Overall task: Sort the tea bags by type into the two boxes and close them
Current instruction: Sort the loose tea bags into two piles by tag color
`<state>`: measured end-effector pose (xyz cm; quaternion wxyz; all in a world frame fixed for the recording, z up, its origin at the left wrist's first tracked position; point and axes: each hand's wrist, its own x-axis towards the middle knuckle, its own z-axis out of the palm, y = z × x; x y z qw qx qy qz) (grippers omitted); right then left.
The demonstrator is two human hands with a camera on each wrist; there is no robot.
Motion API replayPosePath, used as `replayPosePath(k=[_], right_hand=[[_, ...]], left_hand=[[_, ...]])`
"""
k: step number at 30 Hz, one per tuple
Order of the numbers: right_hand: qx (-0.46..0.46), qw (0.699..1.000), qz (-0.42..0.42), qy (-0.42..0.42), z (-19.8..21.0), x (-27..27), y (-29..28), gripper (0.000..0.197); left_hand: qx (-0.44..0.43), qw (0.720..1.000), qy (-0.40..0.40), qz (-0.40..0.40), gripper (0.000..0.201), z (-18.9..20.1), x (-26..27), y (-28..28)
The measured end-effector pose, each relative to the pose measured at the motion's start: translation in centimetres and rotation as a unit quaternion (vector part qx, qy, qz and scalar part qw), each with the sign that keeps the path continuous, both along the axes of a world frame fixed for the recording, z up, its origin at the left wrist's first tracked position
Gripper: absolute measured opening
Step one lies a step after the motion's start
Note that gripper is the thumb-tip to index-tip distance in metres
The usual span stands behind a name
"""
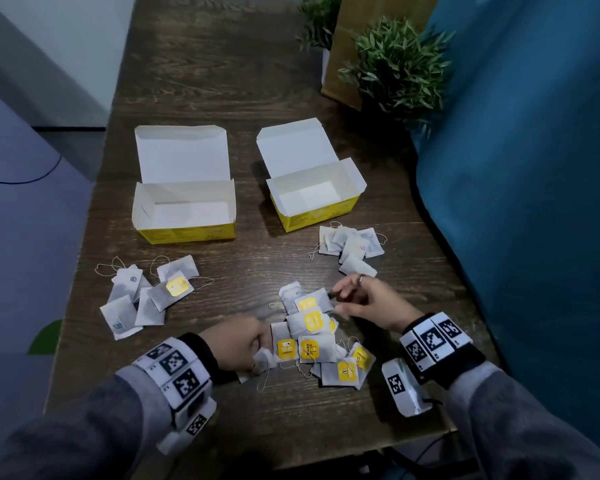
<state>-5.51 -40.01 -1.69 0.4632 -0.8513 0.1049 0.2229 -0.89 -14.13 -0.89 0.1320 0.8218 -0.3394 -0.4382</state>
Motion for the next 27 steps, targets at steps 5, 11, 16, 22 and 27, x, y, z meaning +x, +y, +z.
replayPosePath(k=[5, 11, 16, 22, 27], right_hand=[[-0.086, 0.995, 0.028, -0.044, -0.1, 1.1, 2.8, 0.027], [-0.280, 0.954, 0.111, 0.004, -0.3, 4.0, 6.9, 0.058], [-0.278, 0.954, 0.101, 0.048, 0.0, 4.8, 7.8, 0.027], [-0.322, 0.942, 0.086, 0.033, 2.4, 3.9, 6.5, 0.015], [-0.438, 0.897, 0.063, -0.006, 5.5, 3.6, 4.8, 0.024]], left_hand=[[-0.104, 0.957, 0.140, 0.231, 0.024, 0.5, 1.3, 1.4], [-0.248, 0.751, 0.385, 0.476, 0.021, 1.1, 1.5, 1.4], [-0.259, 0.679, 0.442, 0.526, 0.038, 1.1, 2.1, 1.6], [-0.241, 0.662, 0.440, 0.556, 0.033, 0.9, 2.5, 2.5], [-0.235, 0.656, 0.437, 0.569, 0.034, 1.0, 2.6, 3.1]])
